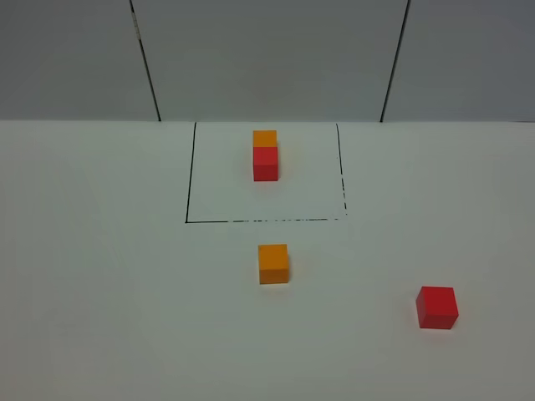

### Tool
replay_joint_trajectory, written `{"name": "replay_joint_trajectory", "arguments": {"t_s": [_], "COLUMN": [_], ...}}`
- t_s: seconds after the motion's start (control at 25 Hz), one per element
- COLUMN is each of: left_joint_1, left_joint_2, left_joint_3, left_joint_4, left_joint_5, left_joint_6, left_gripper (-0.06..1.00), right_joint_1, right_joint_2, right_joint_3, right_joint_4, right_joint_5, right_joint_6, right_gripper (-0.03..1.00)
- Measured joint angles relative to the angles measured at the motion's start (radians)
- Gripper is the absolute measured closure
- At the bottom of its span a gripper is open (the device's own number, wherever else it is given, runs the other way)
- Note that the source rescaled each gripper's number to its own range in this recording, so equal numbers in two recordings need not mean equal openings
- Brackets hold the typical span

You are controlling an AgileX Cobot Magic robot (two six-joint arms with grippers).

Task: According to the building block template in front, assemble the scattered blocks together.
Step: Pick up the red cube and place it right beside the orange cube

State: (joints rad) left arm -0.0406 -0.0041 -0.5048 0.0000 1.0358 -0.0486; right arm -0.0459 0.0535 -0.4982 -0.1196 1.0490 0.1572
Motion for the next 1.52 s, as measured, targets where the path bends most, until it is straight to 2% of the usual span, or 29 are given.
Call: {"name": "replay_joint_trajectory", "arguments": {"t_s": [1.52], "left_joint_1": [0.0], "left_joint_2": [0.0], "left_joint_3": [0.0], "left_joint_4": [0.0], "left_joint_5": [0.0], "left_joint_6": [0.0], "left_gripper": [0.37], "right_joint_1": [0.0], "right_joint_2": [0.0], "right_joint_3": [0.0], "right_joint_4": [0.0], "right_joint_5": [0.0], "right_joint_6": [0.0], "right_gripper": [0.24]}}
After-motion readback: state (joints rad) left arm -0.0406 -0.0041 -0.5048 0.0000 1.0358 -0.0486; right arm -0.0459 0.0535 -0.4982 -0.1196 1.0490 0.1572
